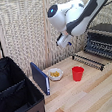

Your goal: With care, position your gripper close to the oven tray handle. Make sure to grip the handle tightly. Delicately and attentively pull the tray out from the oven.

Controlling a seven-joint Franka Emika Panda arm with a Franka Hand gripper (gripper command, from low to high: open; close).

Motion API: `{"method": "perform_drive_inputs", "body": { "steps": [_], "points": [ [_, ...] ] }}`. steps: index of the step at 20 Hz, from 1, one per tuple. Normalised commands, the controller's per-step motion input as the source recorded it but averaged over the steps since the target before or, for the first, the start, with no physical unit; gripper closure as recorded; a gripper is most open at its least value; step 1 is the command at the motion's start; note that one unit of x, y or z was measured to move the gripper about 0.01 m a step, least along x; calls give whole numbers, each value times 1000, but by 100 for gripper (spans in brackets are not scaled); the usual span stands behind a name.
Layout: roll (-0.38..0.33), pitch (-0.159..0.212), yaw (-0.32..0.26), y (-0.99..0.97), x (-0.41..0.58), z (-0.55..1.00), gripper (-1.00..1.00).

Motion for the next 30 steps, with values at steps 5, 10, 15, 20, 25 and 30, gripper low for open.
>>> {"method": "perform_drive_inputs", "body": {
  "steps": [5, 10, 15, 20, 25, 30],
  "points": [
    [-234, 11, 66, -368, 69, -209, -100],
    [-291, -5, 1, -377, 0, -26, -100],
    [-201, -66, 0, -473, 14, -56, -100],
    [-130, -42, 2, -514, 0, -97, -100],
    [-20, 0, 55, -588, 4, -39, -100],
    [51, 17, 109, -738, 0, -119, -100]
  ]
}}
